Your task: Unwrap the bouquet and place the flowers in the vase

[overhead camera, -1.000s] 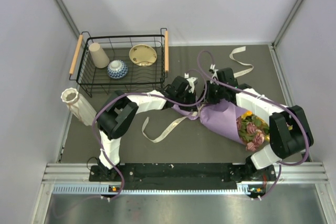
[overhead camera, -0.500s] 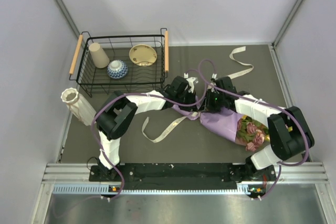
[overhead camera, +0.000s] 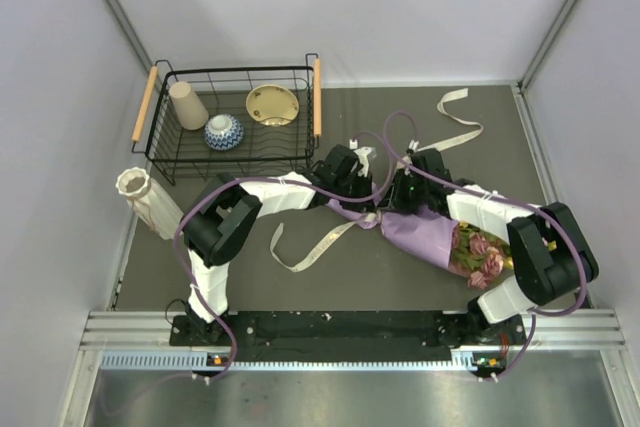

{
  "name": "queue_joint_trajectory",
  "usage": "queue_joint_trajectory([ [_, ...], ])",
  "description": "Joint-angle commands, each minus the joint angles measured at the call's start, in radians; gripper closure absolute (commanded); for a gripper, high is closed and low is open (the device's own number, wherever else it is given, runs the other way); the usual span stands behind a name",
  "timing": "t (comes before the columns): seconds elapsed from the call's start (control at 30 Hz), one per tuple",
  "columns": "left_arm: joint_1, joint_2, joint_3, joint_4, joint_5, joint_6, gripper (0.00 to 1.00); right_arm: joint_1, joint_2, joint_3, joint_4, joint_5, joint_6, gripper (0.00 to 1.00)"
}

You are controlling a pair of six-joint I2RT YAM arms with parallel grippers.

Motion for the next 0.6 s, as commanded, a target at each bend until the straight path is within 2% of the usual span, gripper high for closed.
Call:
queue_joint_trajectory([
  [0.0,0.002,-0.032,-0.010,0.013,0.011,0.011,0.84,0.006,0.011,-0.037,0.120,0.039,0.061,0.87],
  [0.1,0.002,-0.043,-0.013,0.008,-0.002,0.016,0.83,0.007,0.003,-0.054,0.163,0.053,0.070,1.00],
  [0.2,0.002,-0.057,-0.022,0.008,-0.008,0.023,0.78,0.006,-0.008,-0.056,0.179,0.047,0.051,1.00],
  [0.37,0.011,-0.077,-0.029,0.005,-0.034,0.034,0.59,0.006,-0.085,-0.065,0.186,0.019,0.001,1.00],
  [0.57,0.027,-0.037,-0.041,0.049,-0.014,-0.001,0.57,0.000,-0.201,-0.116,0.232,0.004,-0.030,1.00],
])
